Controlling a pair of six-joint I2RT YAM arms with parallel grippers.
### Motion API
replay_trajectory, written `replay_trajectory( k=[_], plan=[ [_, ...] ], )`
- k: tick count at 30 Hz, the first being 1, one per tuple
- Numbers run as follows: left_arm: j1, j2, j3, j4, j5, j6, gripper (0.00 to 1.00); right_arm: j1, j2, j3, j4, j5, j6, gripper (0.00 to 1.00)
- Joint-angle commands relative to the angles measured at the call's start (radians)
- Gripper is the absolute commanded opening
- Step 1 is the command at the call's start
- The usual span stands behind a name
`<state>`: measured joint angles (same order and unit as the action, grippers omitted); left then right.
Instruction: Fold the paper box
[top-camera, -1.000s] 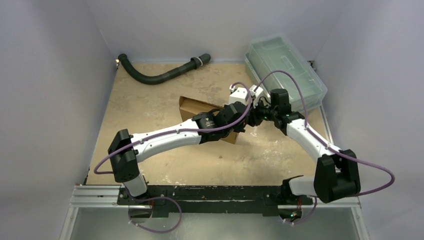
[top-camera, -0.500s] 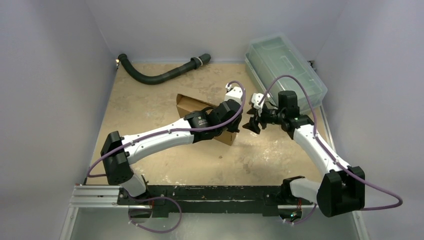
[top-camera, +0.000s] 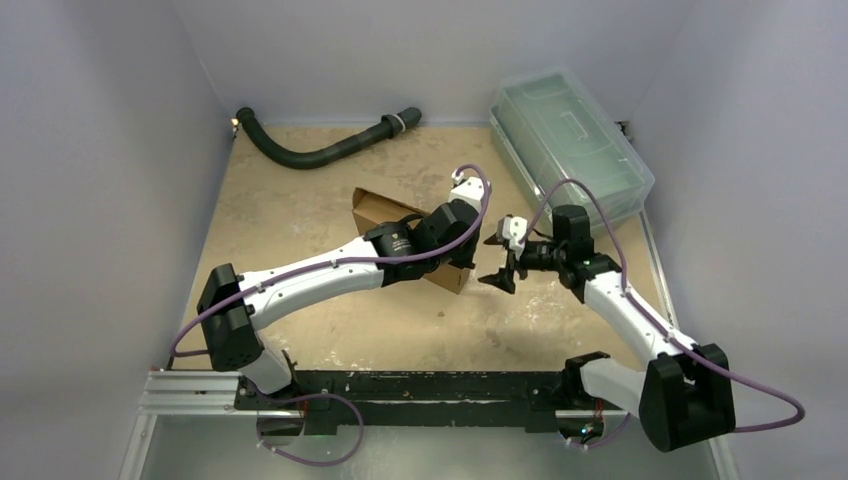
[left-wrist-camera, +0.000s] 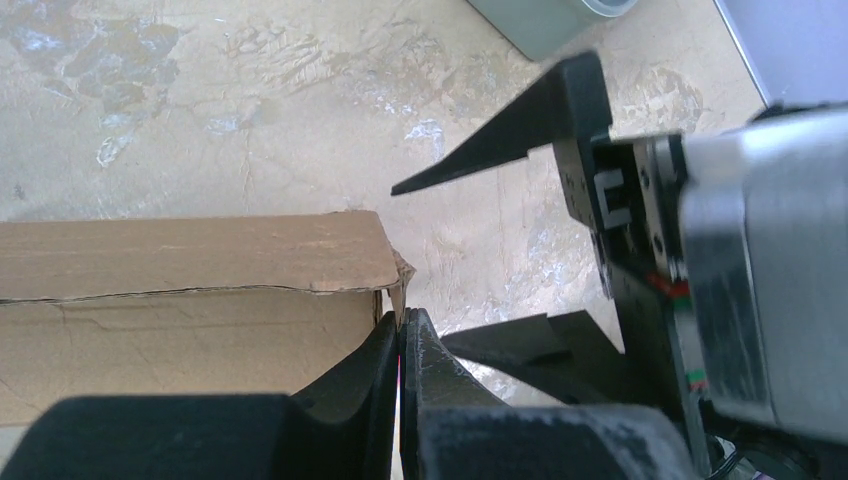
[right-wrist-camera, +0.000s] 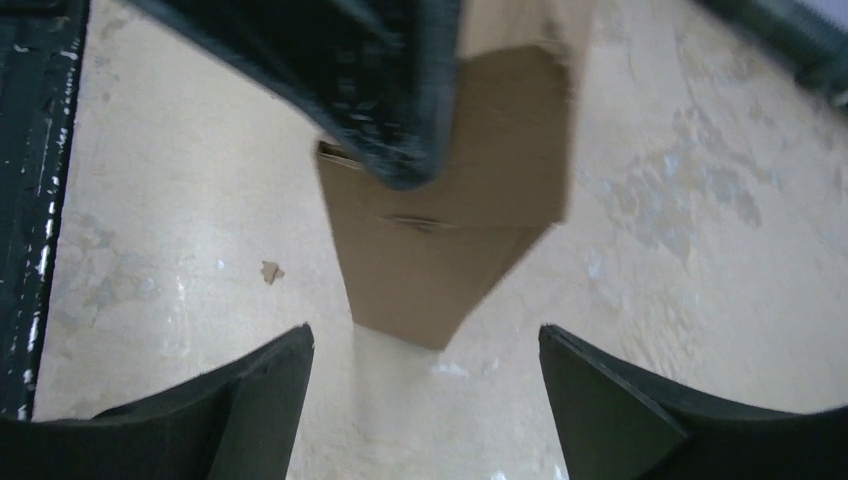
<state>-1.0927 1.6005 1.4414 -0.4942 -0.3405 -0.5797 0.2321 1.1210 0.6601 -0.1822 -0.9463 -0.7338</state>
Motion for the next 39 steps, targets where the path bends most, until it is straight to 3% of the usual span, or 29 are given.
replay_trajectory(
  k=[1, 9, 13, 24, 33, 39],
  plan=[
    [0.011, -0.052, -0.013, 0.031, 0.021, 0.022, 0.0, 0.031, -0.07, -0.1, 0.263, -0.04, 0.068, 0.9],
    [0.017, -0.078, -0.05, 0.062, 0.044, 0.008, 0.0, 0.062, -0.08, -0.201, 0.592, 0.038, 0.305, 0.94],
    [0.02, -0.085, -0.058, 0.067, 0.05, 0.006, 0.0, 0.104, -0.061, -0.222, 0.669, 0.055, 0.349, 0.99],
    [0.035, -0.09, -0.078, 0.111, 0.084, -0.01, 0.0, 0.148, -0.008, -0.278, 0.887, 0.107, 0.505, 0.99],
    [0.045, -0.101, -0.088, 0.129, 0.093, -0.017, 0.0, 0.169, 0.051, -0.286, 0.933, 0.152, 0.531, 0.95],
    [0.056, -0.112, -0.091, 0.119, 0.104, -0.01, 0.0, 0.18, 0.074, -0.285, 0.92, 0.174, 0.482, 0.87]
  ],
)
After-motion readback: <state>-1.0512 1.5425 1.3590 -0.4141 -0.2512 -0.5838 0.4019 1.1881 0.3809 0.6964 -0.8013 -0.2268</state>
